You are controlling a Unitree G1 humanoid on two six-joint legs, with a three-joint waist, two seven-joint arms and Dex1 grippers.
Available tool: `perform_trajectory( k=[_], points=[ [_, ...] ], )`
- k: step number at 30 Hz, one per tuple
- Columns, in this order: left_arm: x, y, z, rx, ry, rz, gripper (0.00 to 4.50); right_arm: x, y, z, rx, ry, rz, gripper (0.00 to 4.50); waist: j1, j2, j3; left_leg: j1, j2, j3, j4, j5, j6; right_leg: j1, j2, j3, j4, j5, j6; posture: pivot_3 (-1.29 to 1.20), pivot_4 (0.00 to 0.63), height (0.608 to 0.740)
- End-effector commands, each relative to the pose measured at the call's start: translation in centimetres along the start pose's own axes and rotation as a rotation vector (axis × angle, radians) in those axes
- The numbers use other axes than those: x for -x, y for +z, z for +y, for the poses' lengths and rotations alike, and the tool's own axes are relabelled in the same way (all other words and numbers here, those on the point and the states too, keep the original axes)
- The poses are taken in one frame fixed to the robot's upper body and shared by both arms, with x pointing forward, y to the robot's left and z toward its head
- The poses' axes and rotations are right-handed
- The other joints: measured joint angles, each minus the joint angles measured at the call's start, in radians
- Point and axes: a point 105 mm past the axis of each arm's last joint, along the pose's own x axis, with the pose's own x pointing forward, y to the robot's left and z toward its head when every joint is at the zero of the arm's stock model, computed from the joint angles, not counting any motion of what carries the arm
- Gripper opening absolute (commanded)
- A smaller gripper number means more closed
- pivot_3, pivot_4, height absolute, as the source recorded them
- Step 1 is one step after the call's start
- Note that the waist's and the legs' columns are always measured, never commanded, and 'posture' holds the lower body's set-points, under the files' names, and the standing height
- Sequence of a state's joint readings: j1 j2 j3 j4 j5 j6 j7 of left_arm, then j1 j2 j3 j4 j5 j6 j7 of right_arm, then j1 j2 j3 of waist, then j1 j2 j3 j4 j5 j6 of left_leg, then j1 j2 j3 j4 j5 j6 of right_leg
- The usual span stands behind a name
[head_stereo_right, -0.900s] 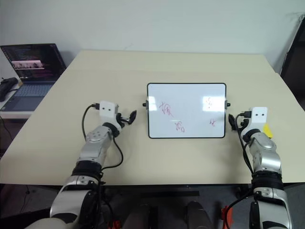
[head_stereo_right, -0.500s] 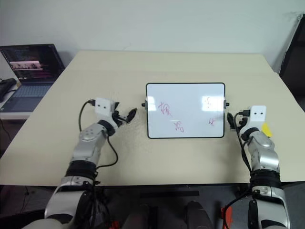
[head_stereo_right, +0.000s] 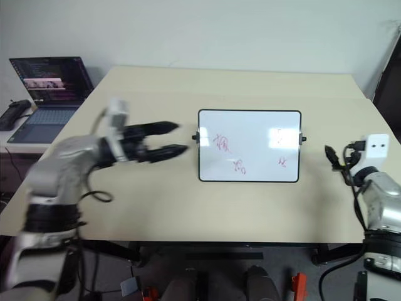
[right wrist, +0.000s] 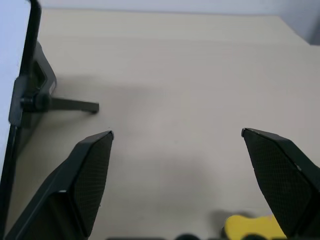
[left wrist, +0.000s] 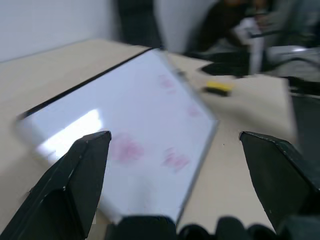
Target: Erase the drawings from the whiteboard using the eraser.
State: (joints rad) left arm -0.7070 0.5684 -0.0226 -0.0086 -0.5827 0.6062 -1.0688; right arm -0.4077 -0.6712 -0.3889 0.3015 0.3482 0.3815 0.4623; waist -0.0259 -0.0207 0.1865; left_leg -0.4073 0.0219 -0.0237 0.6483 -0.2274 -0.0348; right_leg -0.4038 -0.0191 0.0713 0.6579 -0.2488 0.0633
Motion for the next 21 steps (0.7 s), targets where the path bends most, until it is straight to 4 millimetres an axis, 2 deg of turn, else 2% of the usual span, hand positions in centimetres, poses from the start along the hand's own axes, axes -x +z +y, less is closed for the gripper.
perform_trajectory(
  k=[1, 5, 8, 10, 21],
  points=[
    [-4.0, 0.3, -1.3, -0.019, -0.091, -0.017, 4.50, 0.7, 0.8, -2.4, -0.037, -0.023, 0.000, 4.47, -0.007, 0.000, 0.000, 0.000, 0.000, 0.000, 0.000, 0.000, 0.000, 0.000, 0.000, 0.000, 0.000, 0.000, 0.000, 0.00, 0.150, 0.740],
    [-8.9, -2.3, -2.2, -0.030, -0.123, 0.030, 4.50, 0.8, -0.2, -3.5, -0.057, 0.008, 0.064, 4.47, -0.032, 0.000, 0.000, 0.004, 0.001, 0.002, -0.004, 0.000, 0.000, 0.000, 0.001, 0.003, 0.001, 0.001, -0.006, 0.00, 0.150, 0.740],
    [-11.4, -4.2, -2.8, -0.057, -0.131, 0.075, 4.50, 0.8, -1.4, -4.0, -0.054, 0.029, 0.116, 4.47, -0.038, 0.000, 0.000, 0.005, 0.001, 0.002, -0.004, 0.000, 0.000, 0.000, 0.003, 0.004, 0.002, 0.000, -0.007, 0.00, 0.150, 0.740],
    [-12.4, -4.1, -3.2, -0.041, -0.137, 0.051, 4.50, 0.8, -1.9, -3.9, -0.082, 0.056, 0.133, 4.47, -0.039, 0.000, 0.000, 0.005, 0.002, 0.002, -0.004, 0.000, 0.000, 0.000, 0.004, 0.005, 0.002, 0.000, -0.007, 0.00, 0.150, 0.740],
    [-12.7, -3.9, -4.6, -0.048, -0.190, 0.039, 4.50, 0.1, -3.1, -3.3, -0.048, 0.091, 0.173, 4.47, -0.038, 0.000, 0.000, 0.005, 0.001, 0.003, -0.004, 0.000, 0.000, 0.000, 0.003, 0.006, 0.002, -0.002, -0.002, 0.00, 0.150, 0.740]
  ],
)
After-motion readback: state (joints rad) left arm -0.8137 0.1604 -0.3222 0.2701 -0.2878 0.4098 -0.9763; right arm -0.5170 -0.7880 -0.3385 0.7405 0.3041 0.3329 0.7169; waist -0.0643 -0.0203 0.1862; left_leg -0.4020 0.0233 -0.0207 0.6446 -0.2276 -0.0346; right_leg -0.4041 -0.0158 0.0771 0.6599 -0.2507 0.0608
